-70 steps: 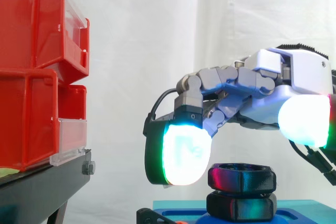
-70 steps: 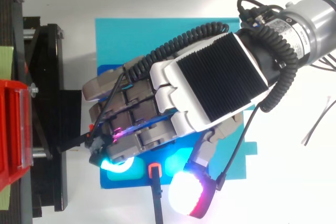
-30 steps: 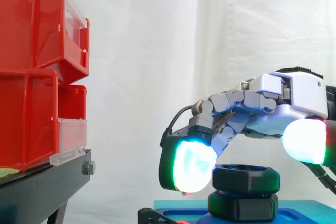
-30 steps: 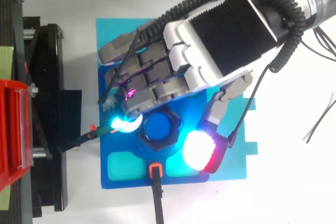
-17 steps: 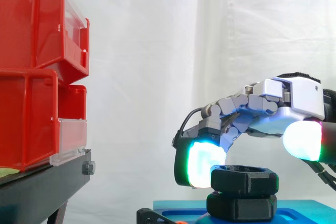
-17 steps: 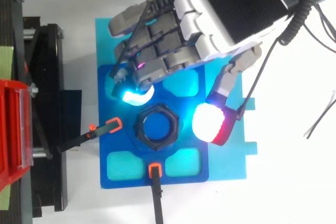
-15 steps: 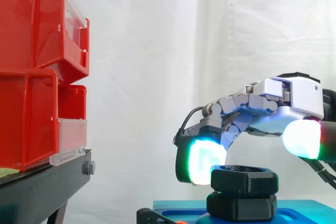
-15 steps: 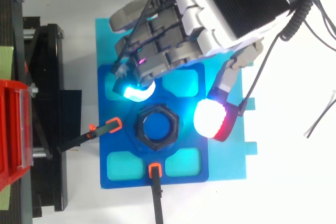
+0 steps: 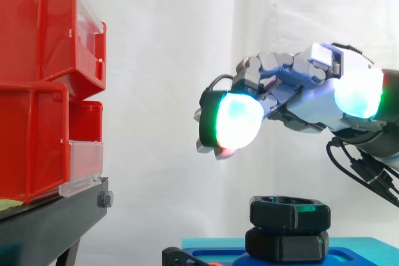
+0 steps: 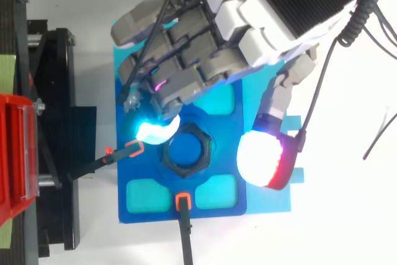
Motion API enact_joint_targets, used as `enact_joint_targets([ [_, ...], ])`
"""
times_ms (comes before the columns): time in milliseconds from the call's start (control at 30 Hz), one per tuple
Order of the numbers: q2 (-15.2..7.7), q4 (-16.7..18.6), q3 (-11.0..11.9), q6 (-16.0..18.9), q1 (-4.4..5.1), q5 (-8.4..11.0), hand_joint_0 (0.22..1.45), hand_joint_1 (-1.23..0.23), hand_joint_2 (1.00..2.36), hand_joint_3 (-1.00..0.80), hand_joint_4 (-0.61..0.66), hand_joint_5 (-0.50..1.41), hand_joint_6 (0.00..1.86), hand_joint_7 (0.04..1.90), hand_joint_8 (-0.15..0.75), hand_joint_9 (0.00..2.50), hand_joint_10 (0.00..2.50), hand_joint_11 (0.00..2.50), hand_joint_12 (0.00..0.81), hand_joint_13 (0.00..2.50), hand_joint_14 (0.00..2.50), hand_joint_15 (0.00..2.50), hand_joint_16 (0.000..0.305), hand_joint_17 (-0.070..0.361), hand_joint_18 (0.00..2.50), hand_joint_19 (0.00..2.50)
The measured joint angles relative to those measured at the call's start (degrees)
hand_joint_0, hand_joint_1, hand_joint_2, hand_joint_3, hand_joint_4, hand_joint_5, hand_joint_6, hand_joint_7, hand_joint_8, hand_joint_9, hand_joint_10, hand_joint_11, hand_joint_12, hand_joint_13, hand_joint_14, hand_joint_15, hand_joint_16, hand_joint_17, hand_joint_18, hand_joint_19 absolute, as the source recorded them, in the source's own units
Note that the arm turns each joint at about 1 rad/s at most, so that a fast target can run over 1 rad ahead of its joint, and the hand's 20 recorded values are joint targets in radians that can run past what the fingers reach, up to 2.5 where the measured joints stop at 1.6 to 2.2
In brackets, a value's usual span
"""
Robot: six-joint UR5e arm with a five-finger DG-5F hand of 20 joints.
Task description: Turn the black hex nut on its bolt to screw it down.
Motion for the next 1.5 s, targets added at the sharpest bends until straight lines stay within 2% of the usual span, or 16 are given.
enact_joint_targets([
  [200, -0.01, 0.63, 0.02, -0.92, 1.25, 1.02, 0.46, -0.28, 1.00, -0.50, 0.16, -0.13, 0.60, 1.09, 0.254, 0.81, 0.01, 0.31, 0.287, 0.73, 0.01, 0.26, 0.034, 0.077, 0.44, 0.21],
  [467, -0.01, -1.75, 0.03, -3.73, 3.61, 5.00, 0.46, -0.29, 1.00, -0.50, 0.16, -0.13, 0.61, 1.10, 0.255, 0.81, 0.01, 0.32, 0.282, 0.73, 0.01, 0.26, 0.034, 0.076, 0.44, 0.22],
  [633, -0.06, -4.22, 0.00, -6.27, 5.80, 7.68, 0.46, -0.30, 1.00, -0.50, 0.16, -0.13, 0.61, 1.09, 0.251, 0.81, 0.01, 0.32, 0.283, 0.73, 0.01, 0.26, 0.034, 0.076, 0.45, 0.22],
  [833, -0.07, -7.00, -0.05, -8.46, 7.13, 9.80, 0.46, -0.30, 1.00, -0.50, 0.16, -0.13, 0.62, 1.08, 0.253, 0.81, 0.01, 0.31, 0.283, 0.73, 0.01, 0.26, 0.034, 0.077, 0.45, 0.22],
  [967, -0.08, -8.12, -0.18, -8.96, 7.58, 10.19, 0.46, -0.30, 1.00, -0.50, 0.15, -0.13, 0.62, 1.08, 0.253, 0.81, 0.01, 0.32, 0.284, 0.73, 0.01, 0.26, 0.034, 0.077, 0.45, 0.22],
  [1233, -0.09, -8.18, -1.04, -9.27, 8.00, 10.66, 0.46, -0.30, 1.00, -0.50, 0.15, -0.14, 0.66, 1.03, 0.254, 0.82, 0.01, 0.32, 0.283, 0.74, 0.01, 0.26, 0.034, 0.076, 0.46, 0.22],
  [1500, -0.08, -8.59, -1.11, -9.39, 8.11, 10.90, 0.46, -0.31, 1.00, -0.50, 0.15, -0.14, 0.67, 1.02, 0.254, 0.82, 0.01, 0.32, 0.282, 0.74, 0.01, 0.27, 0.034, 0.076, 0.46, 0.22],
])
